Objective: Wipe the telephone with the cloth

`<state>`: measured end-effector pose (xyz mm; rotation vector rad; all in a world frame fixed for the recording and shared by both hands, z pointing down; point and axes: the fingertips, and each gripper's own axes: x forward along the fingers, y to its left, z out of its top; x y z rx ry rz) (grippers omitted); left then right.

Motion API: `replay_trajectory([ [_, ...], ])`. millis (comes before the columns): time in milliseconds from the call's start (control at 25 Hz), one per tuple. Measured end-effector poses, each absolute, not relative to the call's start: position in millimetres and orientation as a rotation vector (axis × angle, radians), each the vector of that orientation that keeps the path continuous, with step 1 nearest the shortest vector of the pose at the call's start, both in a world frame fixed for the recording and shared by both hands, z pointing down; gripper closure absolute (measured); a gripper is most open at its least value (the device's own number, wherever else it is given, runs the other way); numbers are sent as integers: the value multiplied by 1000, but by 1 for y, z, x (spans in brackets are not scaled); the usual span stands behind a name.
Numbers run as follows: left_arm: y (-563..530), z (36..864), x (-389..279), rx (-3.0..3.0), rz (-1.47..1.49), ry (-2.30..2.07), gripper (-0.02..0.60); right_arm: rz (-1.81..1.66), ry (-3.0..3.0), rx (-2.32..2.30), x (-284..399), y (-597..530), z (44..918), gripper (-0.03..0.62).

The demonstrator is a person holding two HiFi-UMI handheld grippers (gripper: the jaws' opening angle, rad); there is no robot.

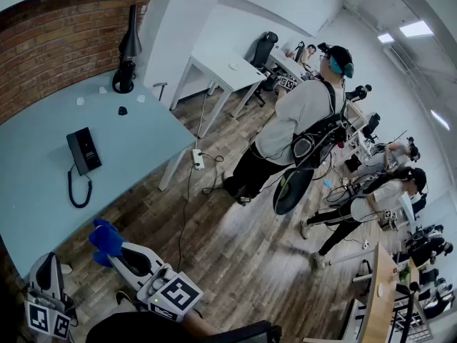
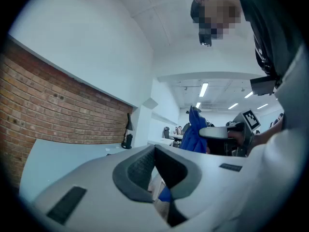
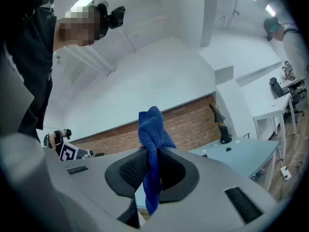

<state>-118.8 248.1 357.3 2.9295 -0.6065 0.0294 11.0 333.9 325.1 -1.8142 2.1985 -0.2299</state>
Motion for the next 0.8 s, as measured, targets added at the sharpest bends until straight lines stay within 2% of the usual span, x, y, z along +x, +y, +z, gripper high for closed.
replay_trajectory([
  [280,279,349,-78,2946,7,-635,566,-173,2184,-1722,43,371,320,522],
  [800,305,365,-79,2902,95,-848,566,-125,2317,-1718,64,374,331,522],
])
